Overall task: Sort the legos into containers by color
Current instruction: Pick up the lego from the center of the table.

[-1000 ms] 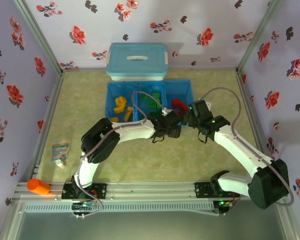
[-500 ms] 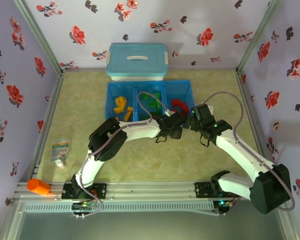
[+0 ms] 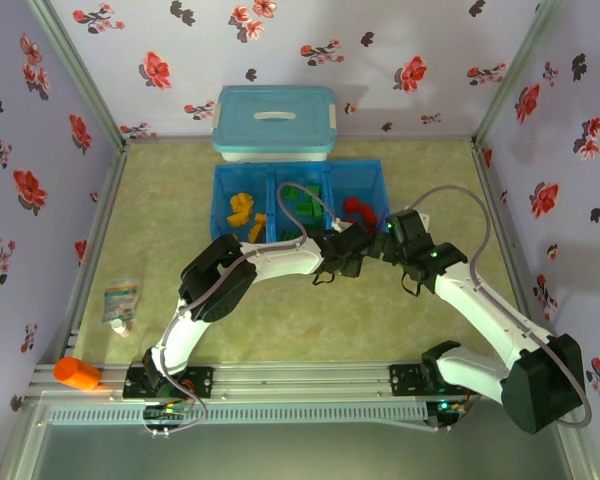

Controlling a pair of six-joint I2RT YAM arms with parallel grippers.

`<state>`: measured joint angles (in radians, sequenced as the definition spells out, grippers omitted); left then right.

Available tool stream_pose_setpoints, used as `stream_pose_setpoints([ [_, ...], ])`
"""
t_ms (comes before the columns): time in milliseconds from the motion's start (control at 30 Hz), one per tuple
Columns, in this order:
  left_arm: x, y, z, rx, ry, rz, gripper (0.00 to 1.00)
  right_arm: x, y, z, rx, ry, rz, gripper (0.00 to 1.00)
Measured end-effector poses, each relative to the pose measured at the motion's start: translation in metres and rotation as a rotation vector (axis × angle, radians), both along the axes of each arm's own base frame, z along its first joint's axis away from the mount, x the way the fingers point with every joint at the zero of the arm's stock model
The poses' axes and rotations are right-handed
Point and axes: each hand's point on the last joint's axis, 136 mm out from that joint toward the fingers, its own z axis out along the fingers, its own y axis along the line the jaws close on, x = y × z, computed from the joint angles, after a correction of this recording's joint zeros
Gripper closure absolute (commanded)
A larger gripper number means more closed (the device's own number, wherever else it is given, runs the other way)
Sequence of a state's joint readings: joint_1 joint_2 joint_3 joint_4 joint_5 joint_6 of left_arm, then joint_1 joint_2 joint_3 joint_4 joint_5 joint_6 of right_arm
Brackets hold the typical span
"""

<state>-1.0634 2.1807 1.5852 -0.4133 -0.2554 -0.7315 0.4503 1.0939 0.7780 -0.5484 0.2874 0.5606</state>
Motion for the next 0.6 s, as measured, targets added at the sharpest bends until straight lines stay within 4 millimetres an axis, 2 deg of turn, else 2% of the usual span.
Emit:
stream_pose_setpoints([
  [133,-0.005,0.001,0.001,-0.002,-0.007,-0.006,0.44,0.000,0.000,0.000,0.003,0.000,0.001,0.01],
  [300,-0.025,0.004,0.006,0.001,-0.006,-0.038,0.45,0.000,0.000,0.000,0.003,0.000,0.001,0.01],
  [400,-0.031,0.000,0.017,-0.020,-0.017,-0.052,0.45,0.000,0.000,0.001,0.005,-0.004,0.000,0.01],
  [600,-0.029,-0.007,0.049,-0.090,-0.056,-0.059,0.45,-0.001,-0.007,0.013,0.014,-0.056,-0.041,0.01],
])
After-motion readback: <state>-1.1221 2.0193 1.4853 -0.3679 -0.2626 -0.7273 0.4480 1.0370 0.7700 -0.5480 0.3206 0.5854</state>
